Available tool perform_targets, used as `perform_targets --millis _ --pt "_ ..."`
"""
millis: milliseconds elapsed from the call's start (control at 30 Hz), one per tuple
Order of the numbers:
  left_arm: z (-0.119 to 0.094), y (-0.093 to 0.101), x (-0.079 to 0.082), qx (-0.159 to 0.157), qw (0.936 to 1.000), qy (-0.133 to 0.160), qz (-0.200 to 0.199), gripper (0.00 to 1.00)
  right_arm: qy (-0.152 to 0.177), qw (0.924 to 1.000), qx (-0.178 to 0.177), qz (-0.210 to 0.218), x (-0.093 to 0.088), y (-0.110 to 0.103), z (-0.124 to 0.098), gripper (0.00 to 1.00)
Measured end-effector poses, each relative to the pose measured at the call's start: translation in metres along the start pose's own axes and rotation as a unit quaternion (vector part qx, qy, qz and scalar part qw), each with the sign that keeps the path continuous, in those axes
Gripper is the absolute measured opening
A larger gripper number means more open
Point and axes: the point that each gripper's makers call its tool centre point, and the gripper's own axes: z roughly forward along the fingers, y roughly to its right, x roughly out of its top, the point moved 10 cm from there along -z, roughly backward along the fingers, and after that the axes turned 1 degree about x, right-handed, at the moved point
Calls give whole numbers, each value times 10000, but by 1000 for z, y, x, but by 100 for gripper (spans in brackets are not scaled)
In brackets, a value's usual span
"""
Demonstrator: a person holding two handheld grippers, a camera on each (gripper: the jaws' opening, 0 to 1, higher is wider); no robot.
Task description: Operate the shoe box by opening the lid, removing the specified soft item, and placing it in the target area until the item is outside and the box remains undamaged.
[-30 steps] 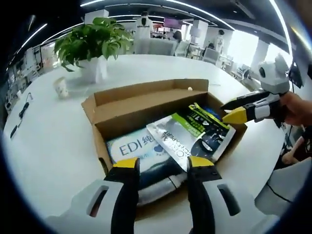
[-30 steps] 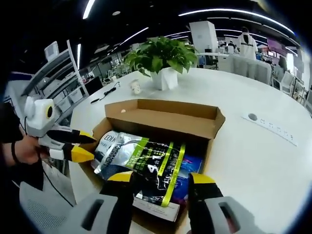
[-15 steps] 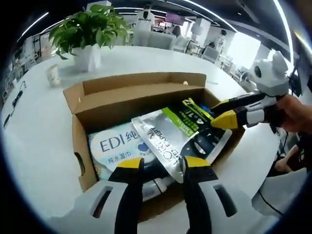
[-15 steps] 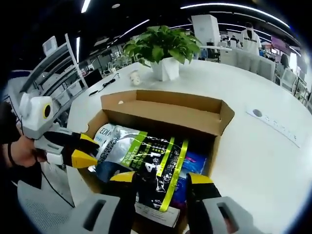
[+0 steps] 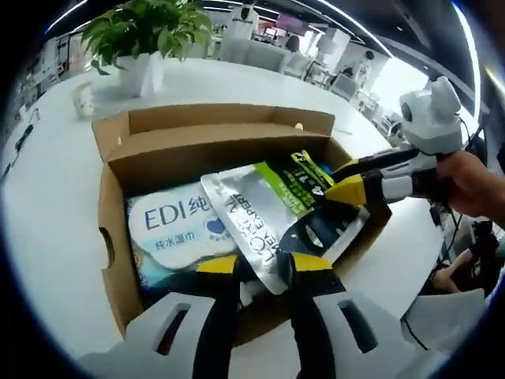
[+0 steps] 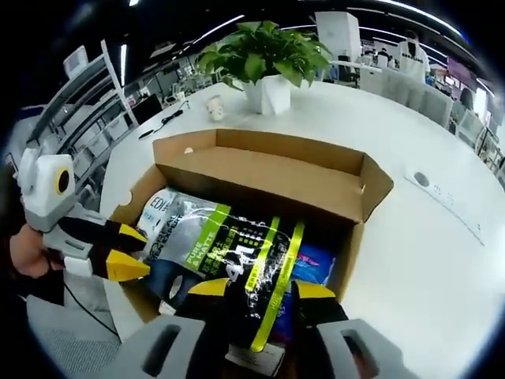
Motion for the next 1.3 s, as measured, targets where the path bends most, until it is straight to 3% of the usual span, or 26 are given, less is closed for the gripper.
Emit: perform_targets --millis 267,433,700,1300 --pt "4 -3 2 -31 9997 -16 -227 18 -170 9998 71 111 0 -3 -2 23" --pt "2 -2 3 -39 9997 -32 -224 13 -91 9997 104 222 2 -4 -4 20" --pt "2 -6 8 -41 9999 -17 -158 3 205 9982 12 568 1 0 -8 0" --pt "-2 -10 15 -45 9997 199 -110 1 519 9962 209 672 7 0 -19 0"
